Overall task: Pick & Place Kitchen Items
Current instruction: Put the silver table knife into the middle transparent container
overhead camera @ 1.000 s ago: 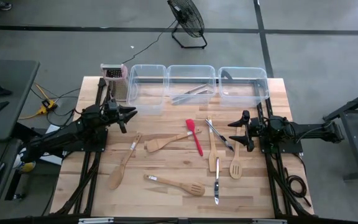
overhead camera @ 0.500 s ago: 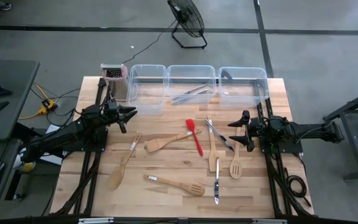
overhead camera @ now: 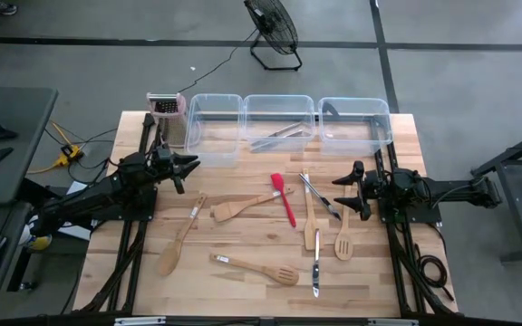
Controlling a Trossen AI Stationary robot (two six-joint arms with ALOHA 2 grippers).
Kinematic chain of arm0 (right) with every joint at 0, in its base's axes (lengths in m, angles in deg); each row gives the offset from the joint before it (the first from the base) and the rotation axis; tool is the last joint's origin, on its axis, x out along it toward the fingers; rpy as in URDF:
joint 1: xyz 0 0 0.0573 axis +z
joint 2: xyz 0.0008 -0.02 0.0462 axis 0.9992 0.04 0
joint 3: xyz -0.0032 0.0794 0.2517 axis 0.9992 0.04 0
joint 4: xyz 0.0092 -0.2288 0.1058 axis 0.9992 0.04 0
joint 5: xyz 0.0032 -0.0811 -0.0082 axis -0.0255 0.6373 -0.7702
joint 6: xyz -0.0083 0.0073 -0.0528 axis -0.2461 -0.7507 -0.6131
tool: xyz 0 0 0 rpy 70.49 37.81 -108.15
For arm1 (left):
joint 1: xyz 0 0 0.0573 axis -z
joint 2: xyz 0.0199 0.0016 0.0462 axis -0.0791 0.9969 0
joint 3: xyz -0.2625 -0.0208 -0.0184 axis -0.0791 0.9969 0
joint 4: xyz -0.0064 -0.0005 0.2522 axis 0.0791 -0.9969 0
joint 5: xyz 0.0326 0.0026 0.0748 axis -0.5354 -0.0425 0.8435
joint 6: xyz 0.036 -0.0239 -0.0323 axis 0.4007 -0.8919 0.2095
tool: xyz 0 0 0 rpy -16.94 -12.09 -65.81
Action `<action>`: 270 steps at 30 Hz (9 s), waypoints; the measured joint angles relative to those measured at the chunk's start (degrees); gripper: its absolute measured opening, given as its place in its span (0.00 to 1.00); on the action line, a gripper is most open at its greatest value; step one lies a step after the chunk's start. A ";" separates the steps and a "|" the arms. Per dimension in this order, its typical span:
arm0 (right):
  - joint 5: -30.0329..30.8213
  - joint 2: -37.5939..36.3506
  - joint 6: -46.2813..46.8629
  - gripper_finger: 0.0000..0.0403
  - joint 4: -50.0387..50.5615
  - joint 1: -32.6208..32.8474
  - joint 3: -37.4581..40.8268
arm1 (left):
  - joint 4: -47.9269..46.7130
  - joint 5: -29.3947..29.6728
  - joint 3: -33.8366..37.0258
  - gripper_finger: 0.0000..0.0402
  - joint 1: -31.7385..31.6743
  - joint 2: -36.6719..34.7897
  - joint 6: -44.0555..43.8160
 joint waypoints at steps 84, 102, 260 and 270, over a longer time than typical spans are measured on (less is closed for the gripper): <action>3.19 93.83 17.19 0.57 46.59 -8.33 -54.40 | 0.00 0.00 -0.04 0.25 0.00 -0.01 -0.01; 2.68 94.61 16.57 0.37 46.20 -8.11 -54.40 | -0.02 -0.19 -0.04 0.25 0.00 -0.01 0.00; 15.74 112.37 -71.05 0.21 43.98 -31.62 -99.14 | -1.46 -0.22 -0.04 0.25 -0.01 0.01 0.00; 16.11 110.46 -68.68 0.26 41.37 -31.47 -99.14 | -1.51 -0.20 -0.04 0.25 0.00 -0.01 0.00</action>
